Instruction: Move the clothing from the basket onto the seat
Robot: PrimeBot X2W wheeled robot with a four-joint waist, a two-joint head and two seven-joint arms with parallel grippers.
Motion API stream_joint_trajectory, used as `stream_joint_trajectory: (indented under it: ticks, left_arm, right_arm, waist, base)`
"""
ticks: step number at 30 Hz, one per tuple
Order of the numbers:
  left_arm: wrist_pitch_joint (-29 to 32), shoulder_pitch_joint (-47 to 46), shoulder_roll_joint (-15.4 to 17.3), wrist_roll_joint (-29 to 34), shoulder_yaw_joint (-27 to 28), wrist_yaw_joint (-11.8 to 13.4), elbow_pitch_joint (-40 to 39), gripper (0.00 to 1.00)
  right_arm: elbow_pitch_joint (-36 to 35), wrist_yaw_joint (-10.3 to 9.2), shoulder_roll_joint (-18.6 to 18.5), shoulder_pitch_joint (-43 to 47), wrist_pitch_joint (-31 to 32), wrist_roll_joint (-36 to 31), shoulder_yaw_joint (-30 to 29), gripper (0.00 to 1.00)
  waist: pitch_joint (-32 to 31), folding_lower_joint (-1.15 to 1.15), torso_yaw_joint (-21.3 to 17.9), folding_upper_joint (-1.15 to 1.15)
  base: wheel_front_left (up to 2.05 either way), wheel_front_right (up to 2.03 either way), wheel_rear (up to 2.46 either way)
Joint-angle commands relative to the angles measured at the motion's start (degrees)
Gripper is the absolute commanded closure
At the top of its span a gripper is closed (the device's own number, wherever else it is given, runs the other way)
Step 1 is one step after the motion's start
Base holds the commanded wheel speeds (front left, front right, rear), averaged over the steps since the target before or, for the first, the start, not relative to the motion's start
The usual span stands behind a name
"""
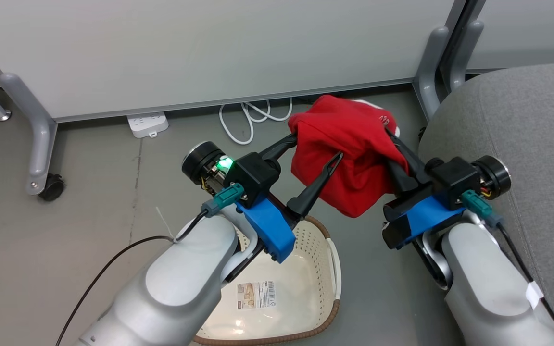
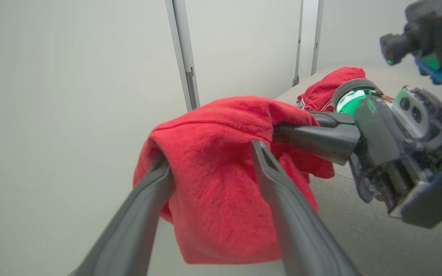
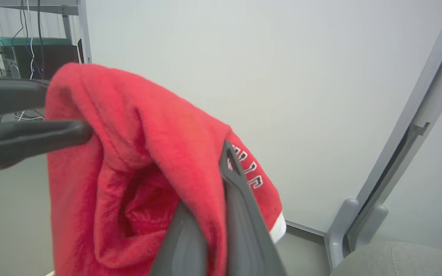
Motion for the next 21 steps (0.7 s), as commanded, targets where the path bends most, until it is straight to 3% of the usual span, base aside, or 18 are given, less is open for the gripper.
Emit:
stream_joint_trajectory:
  ticks: [1, 12, 21]
  left_arm:
    - [-0.16, -0.41, 0.35, 0.31, 0.27, 0.20, 0.10, 0.00]
    - [-0.17, -0.69, 1.25, 0.54, 0.06, 0.40, 0.22, 0.00]
    - [-0.14, -1.19, 2.05, 0.59, -0.98, 0.36, -0.12, 0.00]
  right_arm:
    - [-0.57, -0.06, 0.29, 0.50, -0.04, 0.34, -0.73, 1.00]
    - [-3.43, -0.06, 1.14, 2.29, -0.04, -0.23, -7.16, 1.00]
    - [-6.59, -0.06, 2.49, 4.44, -0.04, -0.76, -12.54, 1.00]
  waist:
    - [0.30, 0.00, -0.34, 0.00]
    - [2.26, 0.00, -4.07, 0.00]
    - [4.04, 0.00, -9.31, 0.00]
  base:
    - [0.00, 0.00, 0.00]
    - [0.00, 0.00, 0.00]
    - [0.00, 0.00, 0.00]
